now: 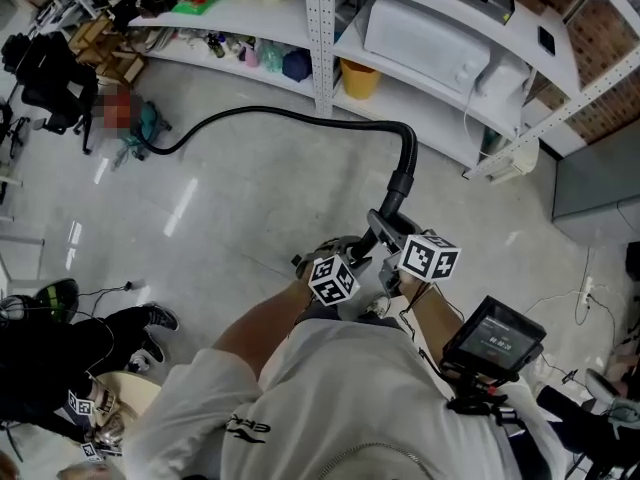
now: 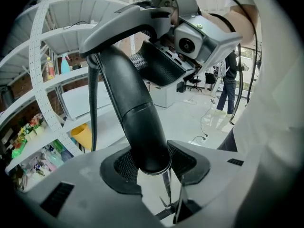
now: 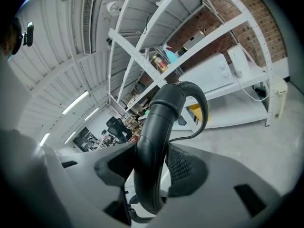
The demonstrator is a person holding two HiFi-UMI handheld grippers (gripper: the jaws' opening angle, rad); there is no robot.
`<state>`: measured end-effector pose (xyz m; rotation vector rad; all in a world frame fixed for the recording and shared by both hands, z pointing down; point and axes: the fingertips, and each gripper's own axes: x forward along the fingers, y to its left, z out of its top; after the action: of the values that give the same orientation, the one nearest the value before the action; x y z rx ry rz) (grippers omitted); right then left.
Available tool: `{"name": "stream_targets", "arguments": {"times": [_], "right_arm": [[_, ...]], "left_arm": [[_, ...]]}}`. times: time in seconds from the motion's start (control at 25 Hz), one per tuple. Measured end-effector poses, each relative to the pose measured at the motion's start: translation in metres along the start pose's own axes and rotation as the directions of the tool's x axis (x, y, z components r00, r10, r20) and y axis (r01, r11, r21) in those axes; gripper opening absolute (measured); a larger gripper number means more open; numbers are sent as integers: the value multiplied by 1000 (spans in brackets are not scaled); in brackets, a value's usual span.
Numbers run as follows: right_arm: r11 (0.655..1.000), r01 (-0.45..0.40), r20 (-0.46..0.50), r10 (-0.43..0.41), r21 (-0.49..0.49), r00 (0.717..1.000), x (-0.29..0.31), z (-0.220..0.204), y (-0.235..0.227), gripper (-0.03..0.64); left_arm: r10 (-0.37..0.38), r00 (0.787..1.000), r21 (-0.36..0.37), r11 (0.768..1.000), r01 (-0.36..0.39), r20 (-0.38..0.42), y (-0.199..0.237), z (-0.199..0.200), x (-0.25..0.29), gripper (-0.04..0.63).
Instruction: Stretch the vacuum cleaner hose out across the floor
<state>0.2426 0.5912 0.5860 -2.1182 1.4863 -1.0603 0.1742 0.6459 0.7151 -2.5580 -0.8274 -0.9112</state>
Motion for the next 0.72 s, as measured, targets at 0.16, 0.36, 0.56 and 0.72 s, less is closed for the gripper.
{"name": "stream_targets", "arguments": {"times": [0.16,0.36,0.56,0.72], "right_arm": [[1000,-25,-20,25,-1,1000,-23,0,-15,187],[999,-35,-48,34,-11,998,-51,-3,-32,187],[998,-51,-91,48,-28,995,-85,-19,-49,187],[997,-72,-133,66,-38,989,-104,-34,-61,187]], "left_arm": [[13,1000,-23,1000,-13,-11,-20,16,16,161],[23,1000,-44,999,-24,-18,-46,34,36,161],[32,999,-64,997,-34,-31,-82,44,56,161],[52,997,-85,995,-56,-50,-106,46,71,161]]}}
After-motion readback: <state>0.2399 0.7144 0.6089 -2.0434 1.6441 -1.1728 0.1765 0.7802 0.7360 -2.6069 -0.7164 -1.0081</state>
